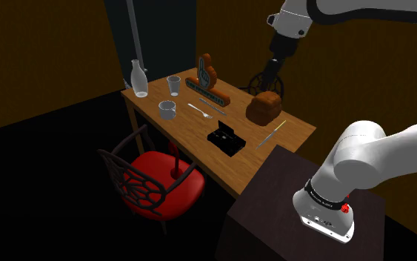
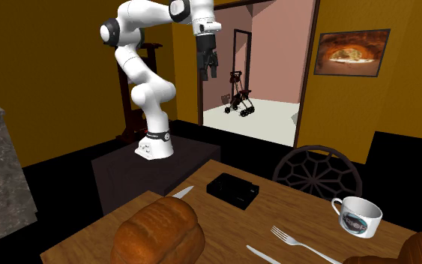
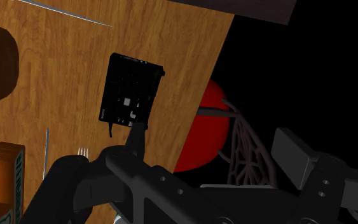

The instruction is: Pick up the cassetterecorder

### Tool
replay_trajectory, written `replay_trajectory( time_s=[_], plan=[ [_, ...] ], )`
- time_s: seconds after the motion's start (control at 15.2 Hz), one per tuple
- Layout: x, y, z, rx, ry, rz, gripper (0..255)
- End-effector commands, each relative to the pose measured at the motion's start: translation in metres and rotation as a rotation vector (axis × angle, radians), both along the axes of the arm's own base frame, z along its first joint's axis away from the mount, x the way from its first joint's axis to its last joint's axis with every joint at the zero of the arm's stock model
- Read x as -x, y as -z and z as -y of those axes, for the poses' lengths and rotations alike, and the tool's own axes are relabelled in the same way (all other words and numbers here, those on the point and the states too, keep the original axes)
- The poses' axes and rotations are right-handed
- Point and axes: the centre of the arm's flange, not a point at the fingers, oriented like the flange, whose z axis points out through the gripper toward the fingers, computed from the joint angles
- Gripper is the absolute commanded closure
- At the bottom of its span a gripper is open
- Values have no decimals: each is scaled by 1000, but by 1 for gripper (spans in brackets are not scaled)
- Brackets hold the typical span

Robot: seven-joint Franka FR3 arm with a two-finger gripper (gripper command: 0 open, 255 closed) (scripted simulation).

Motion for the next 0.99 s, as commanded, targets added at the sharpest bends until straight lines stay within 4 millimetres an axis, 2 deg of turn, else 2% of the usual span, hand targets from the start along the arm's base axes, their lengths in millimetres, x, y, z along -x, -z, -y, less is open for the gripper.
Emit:
replay_trajectory(
  time_s=[0.0, 0.92],
  plan=[
    [0, 0, 0, 0, 0, 0, 0],
    [-68, 168, 15, 136, 119, 2, 0]
  ],
)
